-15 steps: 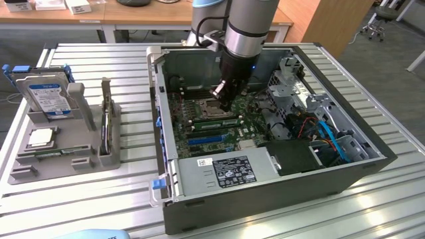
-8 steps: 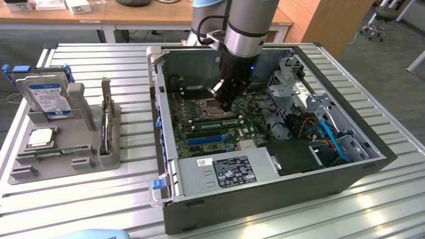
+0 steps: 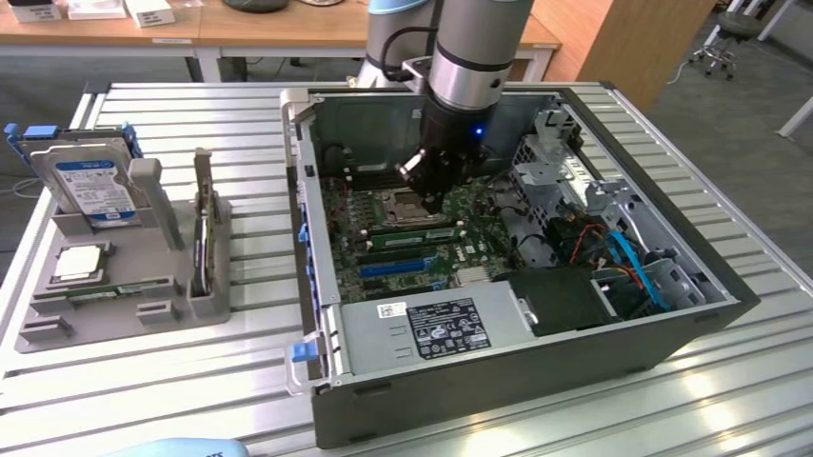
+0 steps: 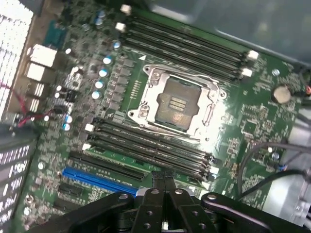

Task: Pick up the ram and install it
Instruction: 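Press down the ram until it locks into place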

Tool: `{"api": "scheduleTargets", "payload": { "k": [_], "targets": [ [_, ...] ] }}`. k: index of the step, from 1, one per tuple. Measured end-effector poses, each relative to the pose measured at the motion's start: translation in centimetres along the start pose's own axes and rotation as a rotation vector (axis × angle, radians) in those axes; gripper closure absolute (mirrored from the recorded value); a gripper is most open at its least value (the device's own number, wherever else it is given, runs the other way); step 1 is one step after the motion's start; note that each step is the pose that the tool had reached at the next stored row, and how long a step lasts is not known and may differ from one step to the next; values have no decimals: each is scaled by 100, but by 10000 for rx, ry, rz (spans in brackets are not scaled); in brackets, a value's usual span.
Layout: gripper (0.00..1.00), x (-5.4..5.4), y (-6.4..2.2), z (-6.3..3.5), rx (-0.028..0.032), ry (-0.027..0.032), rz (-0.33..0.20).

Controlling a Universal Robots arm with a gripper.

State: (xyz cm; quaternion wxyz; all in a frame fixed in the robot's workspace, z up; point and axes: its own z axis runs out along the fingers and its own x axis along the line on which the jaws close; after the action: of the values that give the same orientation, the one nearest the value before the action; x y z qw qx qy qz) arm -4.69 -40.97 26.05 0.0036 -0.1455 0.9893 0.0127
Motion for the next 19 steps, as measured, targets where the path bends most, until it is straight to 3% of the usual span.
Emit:
{"api": "scheduleTargets", "payload": {
  "k": [15,19],
  "targets": [
    [90,0,0,12,28,-65,2651],
    [90,0,0,13,32,-73,2987]
  ]
}}
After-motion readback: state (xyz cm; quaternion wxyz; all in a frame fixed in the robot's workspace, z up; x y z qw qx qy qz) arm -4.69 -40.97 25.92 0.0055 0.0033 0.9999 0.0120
